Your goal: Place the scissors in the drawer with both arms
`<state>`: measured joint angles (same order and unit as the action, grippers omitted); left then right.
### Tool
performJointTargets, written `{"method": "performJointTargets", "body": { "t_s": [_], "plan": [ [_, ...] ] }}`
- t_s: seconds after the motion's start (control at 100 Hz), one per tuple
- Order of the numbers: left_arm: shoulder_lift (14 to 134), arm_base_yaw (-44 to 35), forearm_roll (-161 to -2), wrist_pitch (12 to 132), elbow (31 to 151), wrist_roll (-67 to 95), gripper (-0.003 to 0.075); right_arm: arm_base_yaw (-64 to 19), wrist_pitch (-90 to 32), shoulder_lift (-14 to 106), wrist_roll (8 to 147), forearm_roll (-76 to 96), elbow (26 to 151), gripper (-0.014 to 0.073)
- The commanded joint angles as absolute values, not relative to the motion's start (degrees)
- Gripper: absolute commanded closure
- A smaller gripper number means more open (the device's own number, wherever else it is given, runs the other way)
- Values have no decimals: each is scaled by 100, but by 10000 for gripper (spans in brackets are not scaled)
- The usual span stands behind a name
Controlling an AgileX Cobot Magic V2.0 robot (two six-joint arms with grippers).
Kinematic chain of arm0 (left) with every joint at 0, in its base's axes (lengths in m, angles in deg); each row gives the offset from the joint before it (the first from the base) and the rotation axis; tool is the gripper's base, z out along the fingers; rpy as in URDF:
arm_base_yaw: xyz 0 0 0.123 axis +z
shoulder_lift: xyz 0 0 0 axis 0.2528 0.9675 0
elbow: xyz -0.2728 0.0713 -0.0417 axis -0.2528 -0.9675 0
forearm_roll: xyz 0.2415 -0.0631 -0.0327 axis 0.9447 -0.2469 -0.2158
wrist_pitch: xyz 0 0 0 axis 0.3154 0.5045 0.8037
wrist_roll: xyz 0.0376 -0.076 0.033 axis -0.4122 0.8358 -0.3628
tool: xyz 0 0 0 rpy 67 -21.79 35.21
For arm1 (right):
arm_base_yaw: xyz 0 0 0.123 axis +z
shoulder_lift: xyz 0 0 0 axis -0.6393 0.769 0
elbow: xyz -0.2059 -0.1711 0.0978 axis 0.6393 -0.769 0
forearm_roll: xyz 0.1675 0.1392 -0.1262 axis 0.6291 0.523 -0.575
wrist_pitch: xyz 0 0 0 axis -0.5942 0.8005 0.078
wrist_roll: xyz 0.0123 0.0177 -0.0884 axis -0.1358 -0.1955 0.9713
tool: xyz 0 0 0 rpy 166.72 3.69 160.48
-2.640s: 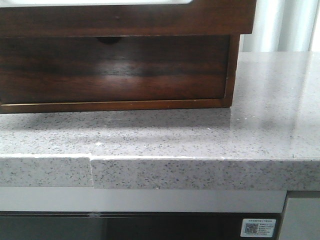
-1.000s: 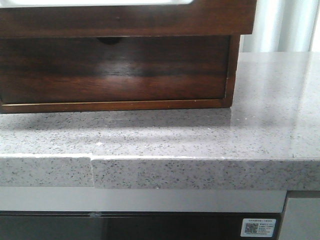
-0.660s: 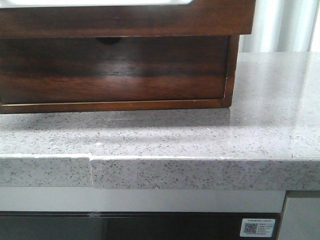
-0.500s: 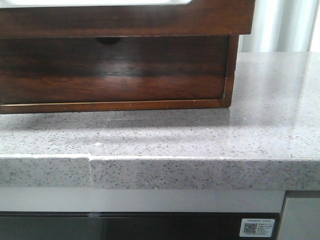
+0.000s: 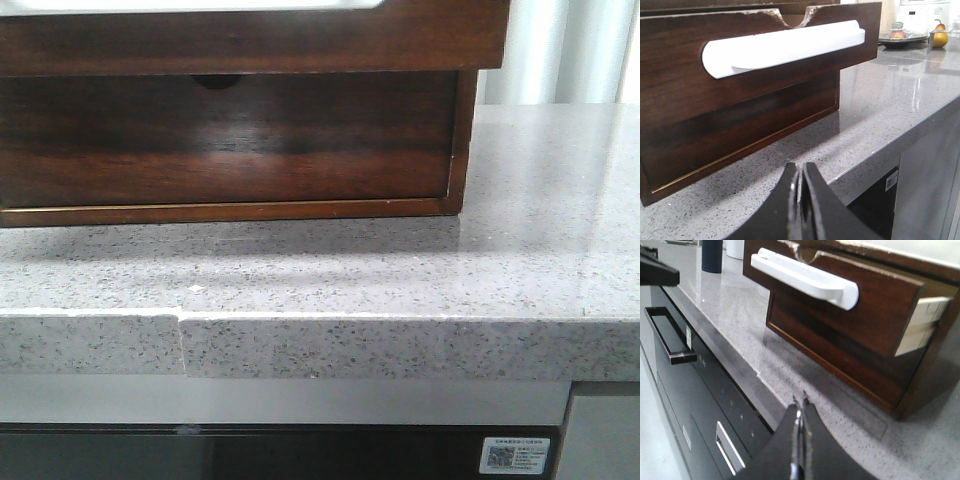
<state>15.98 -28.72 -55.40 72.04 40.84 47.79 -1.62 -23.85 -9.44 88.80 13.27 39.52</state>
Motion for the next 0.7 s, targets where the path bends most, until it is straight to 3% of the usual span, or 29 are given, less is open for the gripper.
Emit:
{"method": "performJointTargets", "body": {
  "t_s": [0.0, 0.54, 0.69],
  "plan": [
    [1658, -2905, -5575, 6770, 4235, 4809, 738, -173, -2841, -942, 8870, 1410, 3922, 654],
    [1658, -2905, -5540, 6795, 4114, 4809, 739, -173, -2747, -942, 8870, 1410, 3558, 654],
    [1658, -2508, -5587, 6731, 3860, 4809, 739, -173, -2747, -942, 8870, 1410, 3558, 654]
  ]
}}
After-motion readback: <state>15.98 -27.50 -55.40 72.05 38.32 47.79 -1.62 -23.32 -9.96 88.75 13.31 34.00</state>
